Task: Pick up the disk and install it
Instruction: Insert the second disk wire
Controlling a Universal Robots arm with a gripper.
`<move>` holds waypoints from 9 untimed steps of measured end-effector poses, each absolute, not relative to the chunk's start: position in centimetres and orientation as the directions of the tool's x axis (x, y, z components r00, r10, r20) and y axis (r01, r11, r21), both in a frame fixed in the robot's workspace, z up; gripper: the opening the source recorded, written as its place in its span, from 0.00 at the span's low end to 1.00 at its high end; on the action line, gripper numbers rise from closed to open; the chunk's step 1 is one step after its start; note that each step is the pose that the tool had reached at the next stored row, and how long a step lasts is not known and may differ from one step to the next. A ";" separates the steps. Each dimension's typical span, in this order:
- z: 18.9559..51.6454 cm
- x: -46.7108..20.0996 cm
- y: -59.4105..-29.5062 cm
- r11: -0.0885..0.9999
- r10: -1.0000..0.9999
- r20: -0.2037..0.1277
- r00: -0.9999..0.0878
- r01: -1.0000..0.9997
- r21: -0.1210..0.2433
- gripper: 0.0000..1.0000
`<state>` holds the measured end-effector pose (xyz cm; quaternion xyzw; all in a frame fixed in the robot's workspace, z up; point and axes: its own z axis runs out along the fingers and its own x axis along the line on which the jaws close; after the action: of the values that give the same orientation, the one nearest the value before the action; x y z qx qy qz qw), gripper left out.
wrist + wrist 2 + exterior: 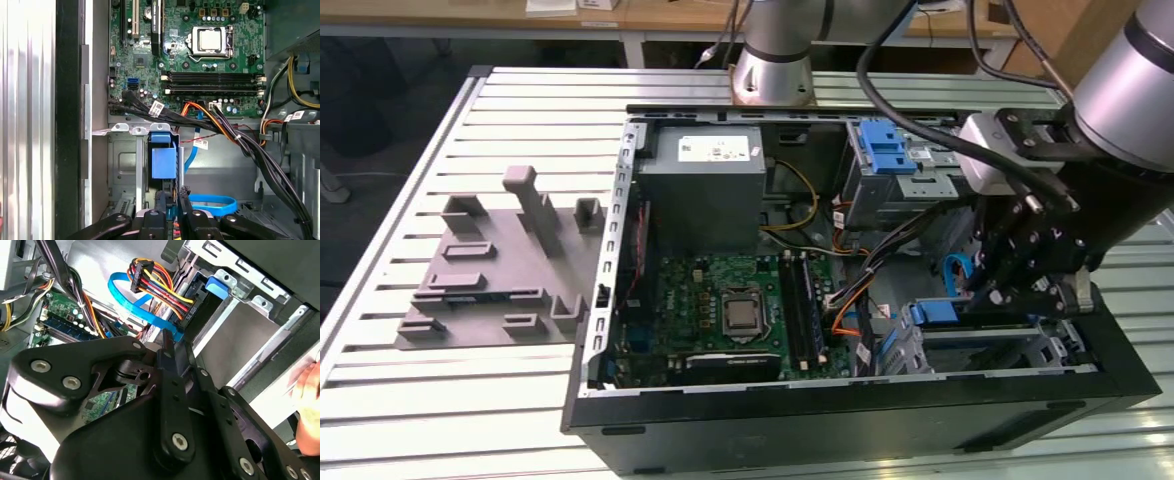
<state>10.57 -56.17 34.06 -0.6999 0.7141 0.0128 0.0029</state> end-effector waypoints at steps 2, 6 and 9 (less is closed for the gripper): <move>34.4 10.6 -56.2 0.020 -1.000 -0.022 -0.020 -1.000 0.014 0.24; 34.8 10.6 -56.2 0.020 -1.000 -0.023 -0.020 -1.000 0.015 0.16; 34.8 10.6 -56.2 0.020 -1.000 -0.024 -0.020 -1.000 0.015 0.11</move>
<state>10.58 -56.17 34.85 -0.6999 0.7141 0.0135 0.0033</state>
